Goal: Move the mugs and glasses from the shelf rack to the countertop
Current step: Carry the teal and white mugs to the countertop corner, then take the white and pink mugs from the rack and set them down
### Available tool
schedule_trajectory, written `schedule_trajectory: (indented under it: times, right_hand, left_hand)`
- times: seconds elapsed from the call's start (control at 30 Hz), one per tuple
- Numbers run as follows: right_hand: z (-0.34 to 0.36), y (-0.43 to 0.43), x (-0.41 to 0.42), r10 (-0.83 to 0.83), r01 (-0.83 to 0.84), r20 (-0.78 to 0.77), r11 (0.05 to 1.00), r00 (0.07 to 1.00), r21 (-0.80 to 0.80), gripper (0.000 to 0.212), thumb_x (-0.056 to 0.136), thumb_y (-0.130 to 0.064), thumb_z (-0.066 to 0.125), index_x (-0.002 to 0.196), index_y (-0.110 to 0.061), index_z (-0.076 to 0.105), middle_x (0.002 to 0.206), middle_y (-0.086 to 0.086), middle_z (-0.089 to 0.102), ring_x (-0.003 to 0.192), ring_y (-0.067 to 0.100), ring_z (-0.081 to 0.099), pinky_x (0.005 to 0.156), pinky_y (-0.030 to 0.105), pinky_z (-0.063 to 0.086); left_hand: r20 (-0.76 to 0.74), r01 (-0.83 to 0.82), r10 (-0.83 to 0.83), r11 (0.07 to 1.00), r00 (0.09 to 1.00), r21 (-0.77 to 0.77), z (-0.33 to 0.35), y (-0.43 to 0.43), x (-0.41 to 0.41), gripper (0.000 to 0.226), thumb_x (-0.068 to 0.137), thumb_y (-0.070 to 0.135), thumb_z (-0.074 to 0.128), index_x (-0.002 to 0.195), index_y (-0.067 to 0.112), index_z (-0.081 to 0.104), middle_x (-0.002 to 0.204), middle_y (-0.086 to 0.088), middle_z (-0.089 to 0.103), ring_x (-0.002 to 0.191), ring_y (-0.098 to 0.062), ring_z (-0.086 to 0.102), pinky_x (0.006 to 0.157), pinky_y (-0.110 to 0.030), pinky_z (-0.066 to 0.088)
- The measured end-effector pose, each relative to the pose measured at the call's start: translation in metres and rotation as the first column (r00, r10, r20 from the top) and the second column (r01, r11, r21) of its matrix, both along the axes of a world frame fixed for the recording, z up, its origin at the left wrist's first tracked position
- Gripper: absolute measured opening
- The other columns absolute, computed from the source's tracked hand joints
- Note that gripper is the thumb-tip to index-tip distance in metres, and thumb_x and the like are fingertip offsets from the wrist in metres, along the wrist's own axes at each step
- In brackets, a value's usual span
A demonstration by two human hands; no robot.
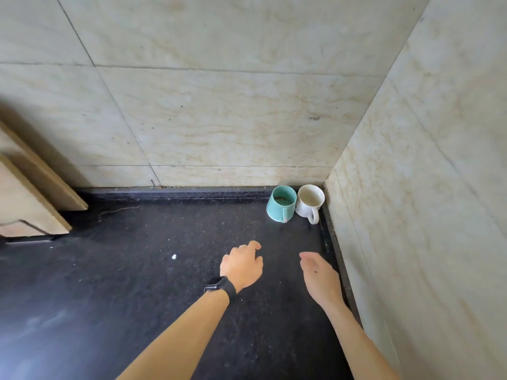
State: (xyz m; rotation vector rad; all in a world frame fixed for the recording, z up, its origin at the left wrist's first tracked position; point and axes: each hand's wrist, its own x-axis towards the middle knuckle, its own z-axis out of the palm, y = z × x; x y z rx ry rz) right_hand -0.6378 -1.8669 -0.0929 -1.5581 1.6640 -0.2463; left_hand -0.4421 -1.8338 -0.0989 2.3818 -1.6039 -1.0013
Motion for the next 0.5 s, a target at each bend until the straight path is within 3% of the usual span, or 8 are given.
schedule_trajectory:
  times: [0.13,0.27,0.37,0.5]
  right_hand:
    - [0.037,0.036,0.026,0.188,-0.202,-0.083,0.954,0.979,-0.221,0.03,0.1,-0.036,0.053,0.129,-0.03,0.062,0.136,-0.011,0.062,0.126,0.012,0.056,0.104,0.025,0.042]
    - [0.069,0.07,0.075,0.438,-0.454,-0.138,0.792,0.888,-0.407,0.034,0.1,-0.037,0.052,0.132,-0.028,0.06,0.14,-0.01,0.058,0.132,0.011,0.049,0.107,0.026,0.041]
    - [0.093,0.107,0.124,0.64,-0.607,-0.126,0.621,0.758,-0.496,0.036,0.101,-0.036,0.05,0.134,-0.027,0.058,0.142,-0.01,0.056,0.136,0.011,0.044,0.109,0.026,0.038]
    - [0.122,0.185,0.18,0.862,-0.741,-0.114,0.35,0.495,-0.573,0.038,0.101,-0.035,0.05,0.136,-0.023,0.059,0.143,-0.006,0.057,0.137,0.015,0.042,0.111,0.03,0.035]
  left_hand:
    - [0.171,0.03,0.0,0.985,0.985,-0.171,0.051,0.061,0.029,0.041,0.099,0.032,0.04,0.138,0.029,0.05,0.139,0.004,0.057,0.122,-0.025,0.055,0.097,-0.039,0.047]
    - [0.291,-0.09,0.189,0.942,0.938,-0.323,0.09,0.139,0.069,0.037,0.099,0.032,0.044,0.133,0.032,0.057,0.137,0.013,0.059,0.121,-0.018,0.056,0.098,-0.035,0.046]
    - [0.35,-0.248,0.399,0.881,0.848,-0.403,0.116,0.217,0.091,0.036,0.099,0.031,0.046,0.133,0.031,0.059,0.137,0.012,0.059,0.121,-0.02,0.056,0.099,-0.036,0.043]
    - [0.403,-0.473,0.646,0.757,0.649,-0.451,0.139,0.344,0.1,0.034,0.097,0.034,0.046,0.128,0.035,0.061,0.133,0.013,0.062,0.119,-0.02,0.057,0.099,-0.037,0.045]
